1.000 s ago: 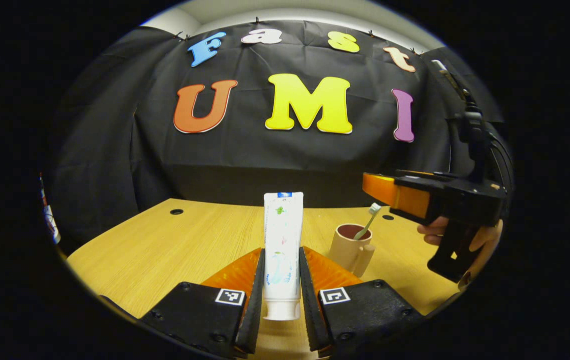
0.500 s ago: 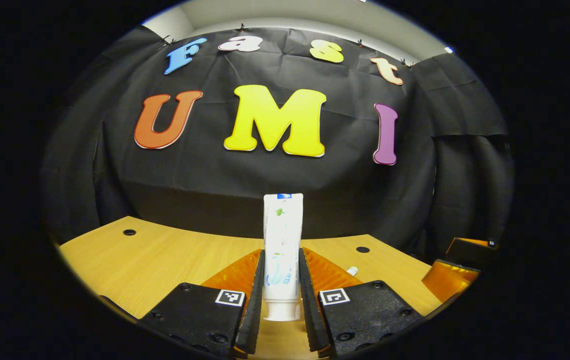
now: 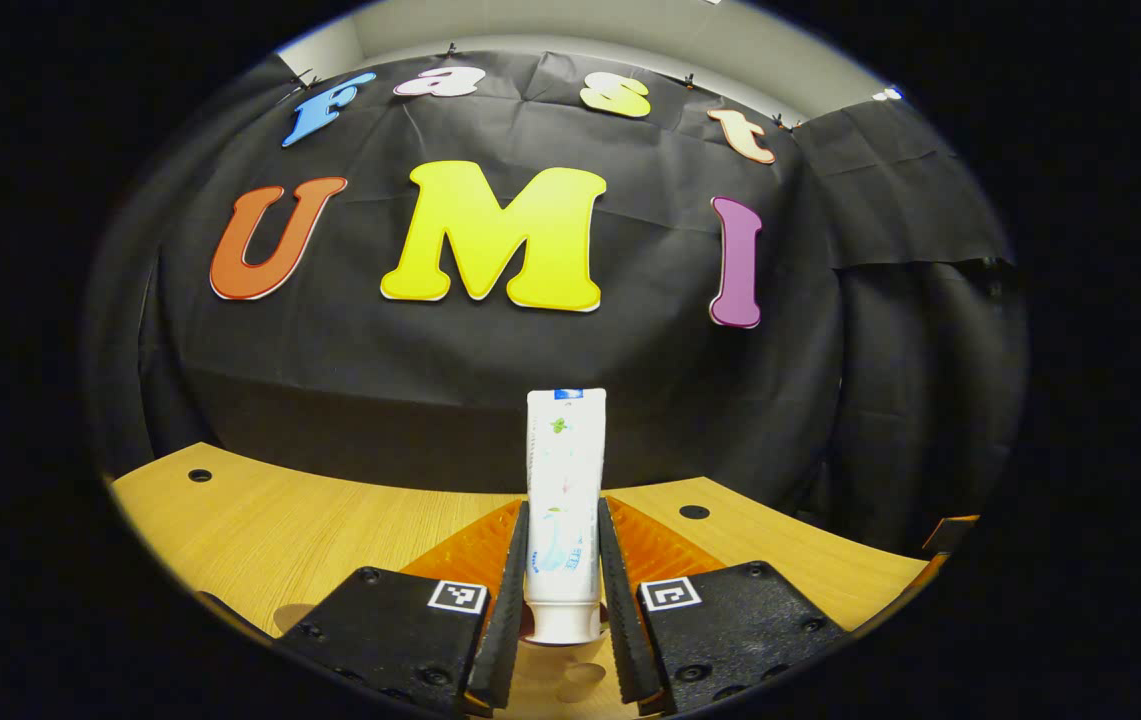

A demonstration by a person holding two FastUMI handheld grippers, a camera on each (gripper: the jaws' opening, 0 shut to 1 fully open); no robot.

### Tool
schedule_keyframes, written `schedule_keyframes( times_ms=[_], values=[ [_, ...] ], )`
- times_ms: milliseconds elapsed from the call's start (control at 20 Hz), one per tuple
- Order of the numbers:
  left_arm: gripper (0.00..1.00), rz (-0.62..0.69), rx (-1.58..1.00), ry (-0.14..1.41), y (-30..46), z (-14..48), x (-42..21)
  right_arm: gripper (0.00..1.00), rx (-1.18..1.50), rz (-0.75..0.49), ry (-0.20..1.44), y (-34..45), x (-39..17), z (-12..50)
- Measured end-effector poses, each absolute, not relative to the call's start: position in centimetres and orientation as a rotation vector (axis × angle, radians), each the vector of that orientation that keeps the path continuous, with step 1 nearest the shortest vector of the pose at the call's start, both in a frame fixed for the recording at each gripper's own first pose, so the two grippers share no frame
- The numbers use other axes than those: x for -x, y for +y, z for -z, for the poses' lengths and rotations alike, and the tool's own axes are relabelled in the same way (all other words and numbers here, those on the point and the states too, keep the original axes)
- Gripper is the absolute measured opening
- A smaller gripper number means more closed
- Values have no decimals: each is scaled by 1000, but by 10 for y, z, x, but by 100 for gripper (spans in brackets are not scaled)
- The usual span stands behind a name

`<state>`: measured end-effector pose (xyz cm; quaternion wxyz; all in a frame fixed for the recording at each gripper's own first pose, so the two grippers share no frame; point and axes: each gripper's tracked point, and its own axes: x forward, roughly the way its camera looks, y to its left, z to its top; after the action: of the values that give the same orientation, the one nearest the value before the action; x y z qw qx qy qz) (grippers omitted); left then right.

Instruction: Put the toothbrush and toothpaste on the desktop into the cup, then pick up the cup and place it on the coaster on the desktop.

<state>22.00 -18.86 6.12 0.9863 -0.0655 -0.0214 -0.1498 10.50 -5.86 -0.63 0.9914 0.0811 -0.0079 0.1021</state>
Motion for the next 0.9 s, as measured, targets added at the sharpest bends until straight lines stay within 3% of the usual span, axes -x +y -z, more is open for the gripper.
schedule_keyframes(
  times_ms=[200, 250, 300, 650, 800, 900],
  values=[
    [44, 293, 134, -59, -181, -66, -220, 96, -161, -218, -7, -52, -106, 12],
    [49, 297, 144, -74, -180, -71, -217, 96, -154, -214, -6, -51, -106, 13],
    [44, 308, 149, -73, -181, -70, -215, 96, -153, -211, -3, -50, -105, 13],
    [44, 323, 171, -51, -170, -70, -197, 96, -100, -194, 14, -35, -109, 7],
    [52, 327, 188, -34, -160, -69, -185, 96, -46, -202, 35, -19, -113, 7],
    [63, 293, 157, -20, -145, -65, -175, 96, -38, -236, 87, -1, -119, 16]
  ],
)
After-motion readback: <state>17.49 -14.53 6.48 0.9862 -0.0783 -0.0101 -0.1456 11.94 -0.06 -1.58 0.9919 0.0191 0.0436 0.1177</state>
